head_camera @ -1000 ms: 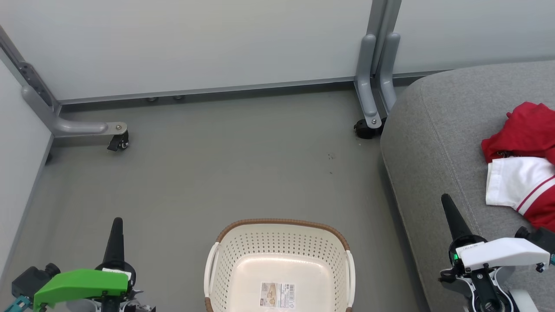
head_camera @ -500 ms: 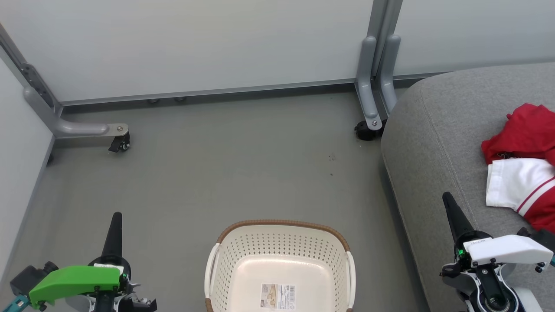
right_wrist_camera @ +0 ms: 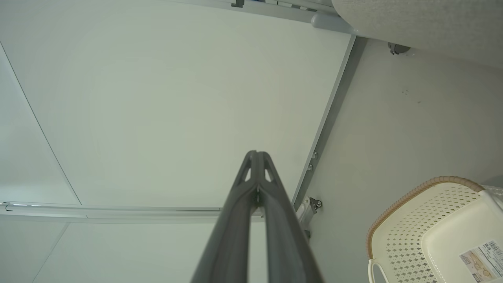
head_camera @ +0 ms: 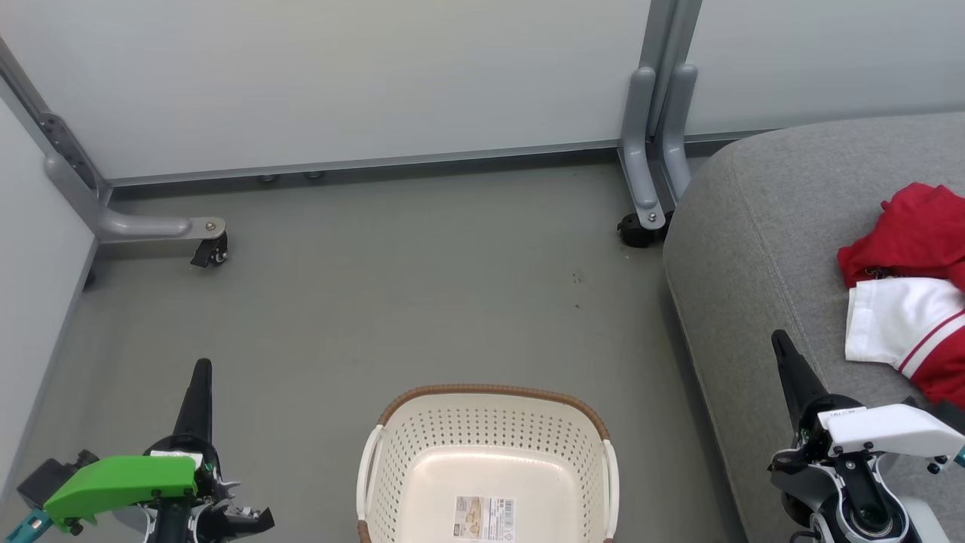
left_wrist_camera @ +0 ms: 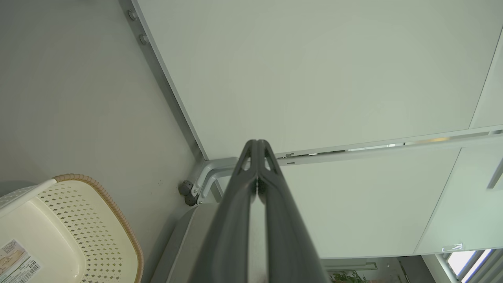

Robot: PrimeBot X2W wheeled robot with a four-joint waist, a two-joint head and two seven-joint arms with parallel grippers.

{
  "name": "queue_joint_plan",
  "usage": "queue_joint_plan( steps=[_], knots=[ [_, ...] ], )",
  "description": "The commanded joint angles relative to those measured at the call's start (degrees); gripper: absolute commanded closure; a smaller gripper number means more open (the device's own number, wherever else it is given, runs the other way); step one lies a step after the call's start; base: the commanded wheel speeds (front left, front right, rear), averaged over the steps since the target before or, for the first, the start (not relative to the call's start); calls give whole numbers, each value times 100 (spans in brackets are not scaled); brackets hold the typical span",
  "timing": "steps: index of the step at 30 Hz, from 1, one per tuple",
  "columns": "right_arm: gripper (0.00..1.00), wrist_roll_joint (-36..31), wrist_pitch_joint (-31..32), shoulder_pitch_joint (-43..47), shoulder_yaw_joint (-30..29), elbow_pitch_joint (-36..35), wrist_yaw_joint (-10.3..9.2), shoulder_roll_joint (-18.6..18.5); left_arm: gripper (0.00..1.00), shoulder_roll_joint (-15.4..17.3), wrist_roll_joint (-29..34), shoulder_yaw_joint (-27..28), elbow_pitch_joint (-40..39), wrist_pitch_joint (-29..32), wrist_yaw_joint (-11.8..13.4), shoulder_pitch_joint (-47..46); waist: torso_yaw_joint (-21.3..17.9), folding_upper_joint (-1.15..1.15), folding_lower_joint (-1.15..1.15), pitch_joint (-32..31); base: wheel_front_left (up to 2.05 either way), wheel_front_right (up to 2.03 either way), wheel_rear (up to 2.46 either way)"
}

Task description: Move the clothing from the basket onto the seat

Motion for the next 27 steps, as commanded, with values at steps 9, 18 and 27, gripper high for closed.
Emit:
queue_joint_plan(
  steps=[9,18,27],
  knots=[
    [100,459,96,-153,-70,101,3,-8,100,-13,-457,73,15,120,-47,-174,8,0,0,-21,0,0,0],
    [100,809,159,-224,-116,185,2,0,100,-30,-801,106,31,216,-58,-216,16,0,0,-42,0,0,0],
    [100,883,196,-228,-147,209,3,18,100,-34,-887,113,35,239,-62,-210,19,0,0,-50,0,0,0]
  ],
)
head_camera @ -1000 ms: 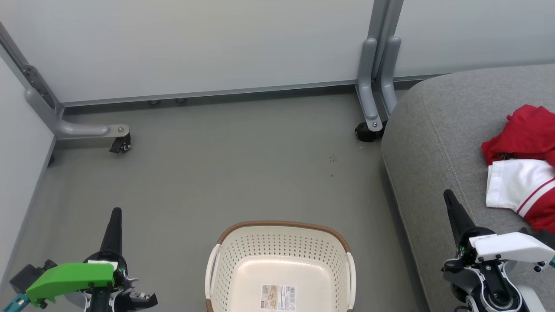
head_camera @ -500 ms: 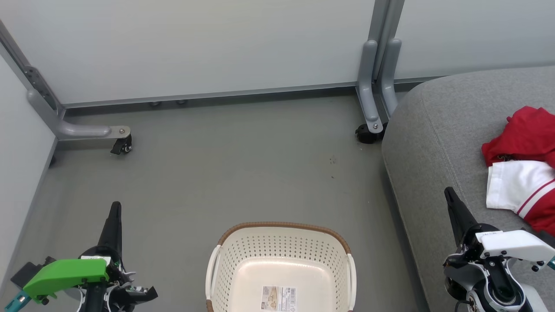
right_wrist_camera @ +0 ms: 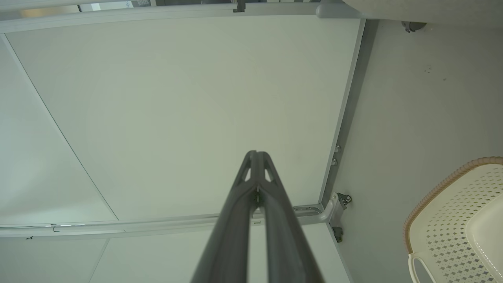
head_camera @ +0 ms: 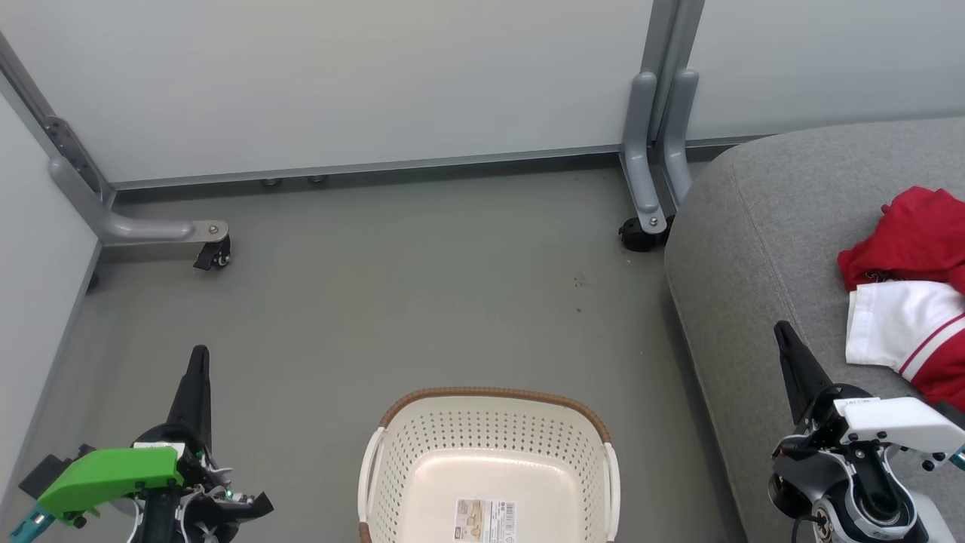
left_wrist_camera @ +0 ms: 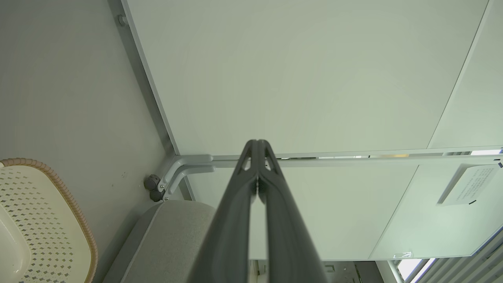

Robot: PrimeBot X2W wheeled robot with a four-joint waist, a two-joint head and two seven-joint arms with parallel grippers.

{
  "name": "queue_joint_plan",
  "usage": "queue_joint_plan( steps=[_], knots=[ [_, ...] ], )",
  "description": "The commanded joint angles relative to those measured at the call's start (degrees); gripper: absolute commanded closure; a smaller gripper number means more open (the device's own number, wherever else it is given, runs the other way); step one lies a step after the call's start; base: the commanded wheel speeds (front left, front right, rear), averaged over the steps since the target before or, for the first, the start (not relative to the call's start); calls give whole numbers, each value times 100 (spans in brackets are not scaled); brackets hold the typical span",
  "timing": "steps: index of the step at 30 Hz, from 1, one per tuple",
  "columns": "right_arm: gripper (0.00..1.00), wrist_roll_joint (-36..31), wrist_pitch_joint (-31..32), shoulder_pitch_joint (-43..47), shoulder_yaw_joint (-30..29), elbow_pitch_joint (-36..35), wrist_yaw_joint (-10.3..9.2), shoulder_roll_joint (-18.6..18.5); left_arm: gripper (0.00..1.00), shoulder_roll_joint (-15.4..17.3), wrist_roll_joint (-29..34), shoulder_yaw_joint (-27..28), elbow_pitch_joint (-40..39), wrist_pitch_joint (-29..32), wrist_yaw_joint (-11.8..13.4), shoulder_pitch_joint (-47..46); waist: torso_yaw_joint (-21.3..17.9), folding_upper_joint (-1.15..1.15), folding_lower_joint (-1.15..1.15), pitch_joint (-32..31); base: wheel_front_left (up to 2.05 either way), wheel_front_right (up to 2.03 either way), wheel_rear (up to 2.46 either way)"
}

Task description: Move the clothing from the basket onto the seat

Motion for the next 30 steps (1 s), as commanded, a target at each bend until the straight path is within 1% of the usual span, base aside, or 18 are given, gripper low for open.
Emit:
queue_joint_plan(
  steps=[1,30],
  knots=[
    [100,6,39,-37,-17,15,4,-4,100,-5,-18,16,9,21,-24,-60,0,0,0,0,0,0,0],
    [100,-61,84,-44,-84,19,4,49,100,-4,-20,14,8,20,-24,-60,0,0,0,0,0,0,0]
  ],
)
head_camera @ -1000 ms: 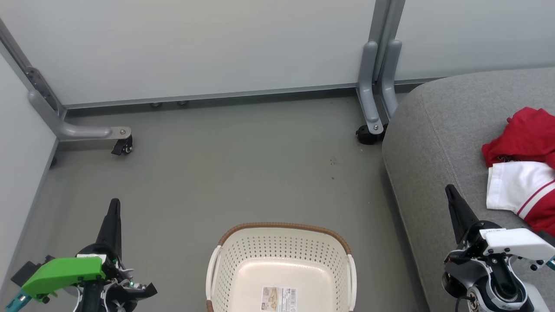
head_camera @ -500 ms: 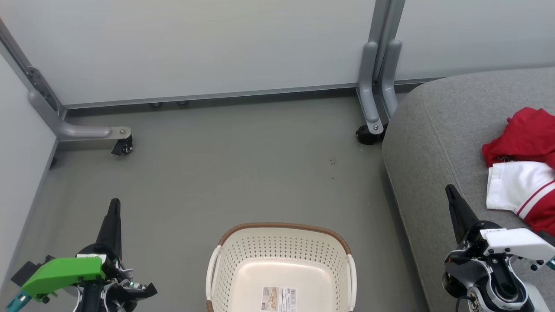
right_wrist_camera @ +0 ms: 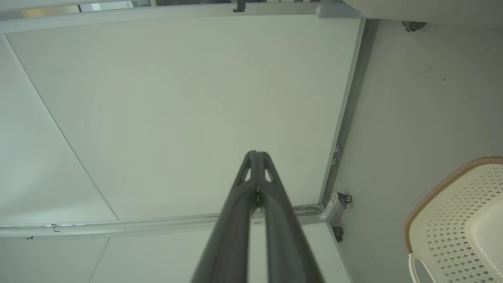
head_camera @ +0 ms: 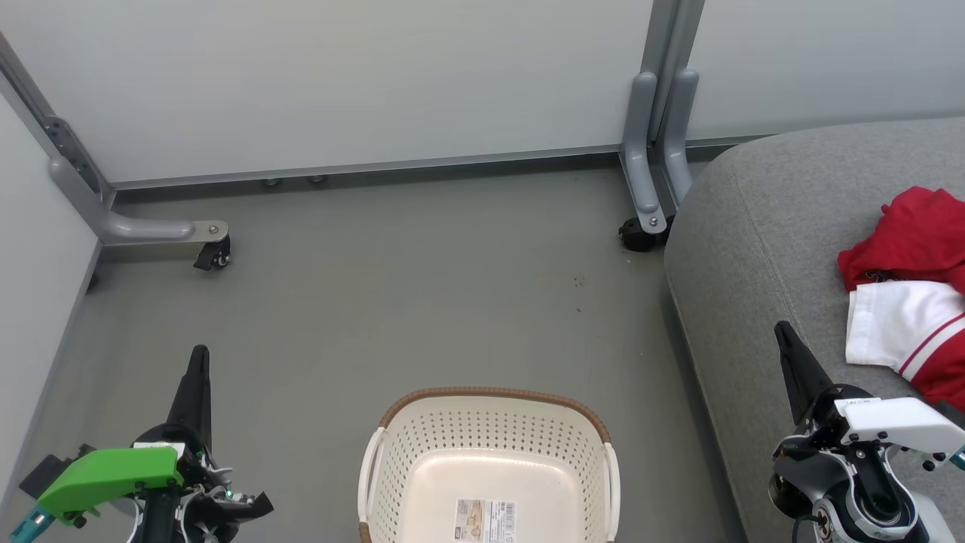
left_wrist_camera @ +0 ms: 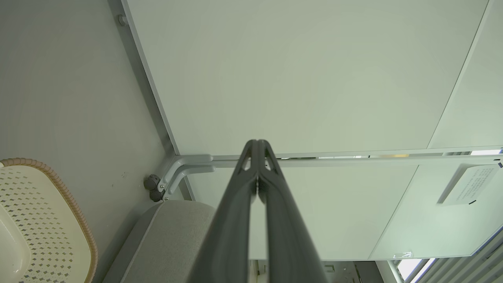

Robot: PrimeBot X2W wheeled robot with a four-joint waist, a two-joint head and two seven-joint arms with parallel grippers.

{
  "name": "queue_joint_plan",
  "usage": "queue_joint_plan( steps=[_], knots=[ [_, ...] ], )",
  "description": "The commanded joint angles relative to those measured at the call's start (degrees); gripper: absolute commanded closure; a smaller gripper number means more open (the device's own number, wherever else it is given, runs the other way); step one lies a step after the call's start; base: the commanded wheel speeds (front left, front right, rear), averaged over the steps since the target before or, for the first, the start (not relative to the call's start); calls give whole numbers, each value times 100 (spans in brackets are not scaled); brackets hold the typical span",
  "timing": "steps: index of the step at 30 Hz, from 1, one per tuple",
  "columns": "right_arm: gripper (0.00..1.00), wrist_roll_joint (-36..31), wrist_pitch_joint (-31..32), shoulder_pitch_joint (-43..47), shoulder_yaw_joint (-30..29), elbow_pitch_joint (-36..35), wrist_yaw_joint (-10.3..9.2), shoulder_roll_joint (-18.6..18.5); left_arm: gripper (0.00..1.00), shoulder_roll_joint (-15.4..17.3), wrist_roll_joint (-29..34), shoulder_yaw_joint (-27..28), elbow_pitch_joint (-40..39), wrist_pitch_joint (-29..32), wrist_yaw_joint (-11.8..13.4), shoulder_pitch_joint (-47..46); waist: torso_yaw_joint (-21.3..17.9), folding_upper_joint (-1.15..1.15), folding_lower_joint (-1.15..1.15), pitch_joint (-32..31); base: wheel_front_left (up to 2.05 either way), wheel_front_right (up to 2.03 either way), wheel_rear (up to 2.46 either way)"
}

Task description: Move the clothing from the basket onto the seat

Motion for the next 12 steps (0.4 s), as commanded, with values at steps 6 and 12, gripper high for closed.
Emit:
queue_joint_plan(
  steps=[6,12],
  knots=[
    [100,-28,33,-44,-28,14,4,18,100,-3,-19,14,7,20,-23,-60,0,0,0,0,0,0,0],
    [100,-41,30,-45,-39,15,4,26,100,-3,-19,14,7,19,-23,-60,0,0,0,0,0,0,0]
  ],
)
